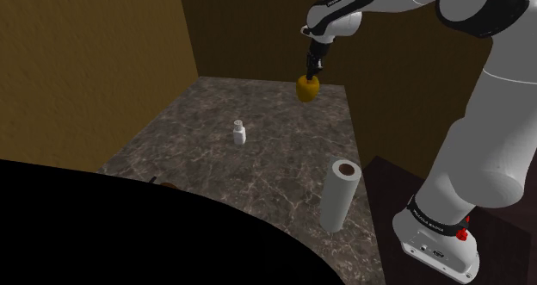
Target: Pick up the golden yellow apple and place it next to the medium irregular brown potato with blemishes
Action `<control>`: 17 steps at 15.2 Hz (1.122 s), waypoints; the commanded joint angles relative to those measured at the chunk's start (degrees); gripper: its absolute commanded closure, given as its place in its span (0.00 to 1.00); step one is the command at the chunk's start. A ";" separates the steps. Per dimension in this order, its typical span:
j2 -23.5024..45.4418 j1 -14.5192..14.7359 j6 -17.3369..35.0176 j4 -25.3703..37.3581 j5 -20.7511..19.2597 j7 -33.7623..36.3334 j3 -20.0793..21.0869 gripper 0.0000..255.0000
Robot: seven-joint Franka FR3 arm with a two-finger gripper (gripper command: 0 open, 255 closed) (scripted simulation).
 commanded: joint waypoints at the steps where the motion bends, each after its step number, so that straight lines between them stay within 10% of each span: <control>1: -0.58 0.14 -1.42 0.99 -0.65 0.62 -0.07 1.00; 17: -3.12 0.35 -12.95 10.66 -3.51 3.39 -0.44 1.00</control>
